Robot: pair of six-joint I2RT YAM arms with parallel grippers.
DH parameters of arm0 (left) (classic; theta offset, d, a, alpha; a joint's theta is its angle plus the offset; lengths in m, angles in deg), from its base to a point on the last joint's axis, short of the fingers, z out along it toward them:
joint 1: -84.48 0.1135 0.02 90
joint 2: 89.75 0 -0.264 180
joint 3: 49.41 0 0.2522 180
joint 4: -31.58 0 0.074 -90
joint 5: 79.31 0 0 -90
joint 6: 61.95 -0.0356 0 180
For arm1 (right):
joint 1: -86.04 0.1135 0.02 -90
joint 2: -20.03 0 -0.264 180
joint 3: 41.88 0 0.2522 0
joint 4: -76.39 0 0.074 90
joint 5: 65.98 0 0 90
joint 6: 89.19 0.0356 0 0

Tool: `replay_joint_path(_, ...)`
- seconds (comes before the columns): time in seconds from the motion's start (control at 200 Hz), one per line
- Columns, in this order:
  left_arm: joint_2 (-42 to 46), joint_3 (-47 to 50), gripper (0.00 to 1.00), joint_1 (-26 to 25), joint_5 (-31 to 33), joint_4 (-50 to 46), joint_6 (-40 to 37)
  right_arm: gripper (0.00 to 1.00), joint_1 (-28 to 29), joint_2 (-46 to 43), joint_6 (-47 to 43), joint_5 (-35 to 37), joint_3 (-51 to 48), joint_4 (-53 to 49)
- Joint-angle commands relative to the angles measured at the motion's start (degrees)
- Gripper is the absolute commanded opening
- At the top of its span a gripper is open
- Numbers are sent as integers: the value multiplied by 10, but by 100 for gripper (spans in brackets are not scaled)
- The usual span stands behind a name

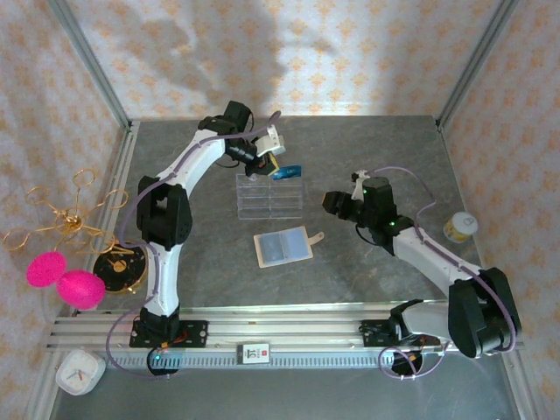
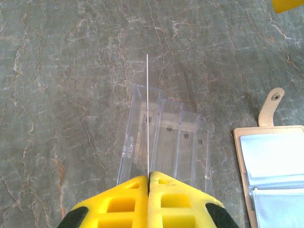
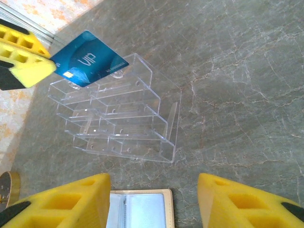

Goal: Take the credit cards out of the card holder

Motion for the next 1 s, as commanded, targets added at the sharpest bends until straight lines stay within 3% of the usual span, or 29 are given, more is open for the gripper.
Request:
replay_joint_path(0.0,13,14,0,3,-35,-18,-42,50,-2,8,-7,10,25,4)
replay_joint_path(0.506,1,-9,0,6,-30,-41,-78,50,-3,24,-9,12,34,1)
replay_joint_path(0.766,-8,-34,0,-2,15,-58,-104,50,-3,36,-11,7,39,-1)
replay_joint_path(0.996,-23,-71,0,-3,-5,-85,-137,50,-2,46,-19,13,45,-12)
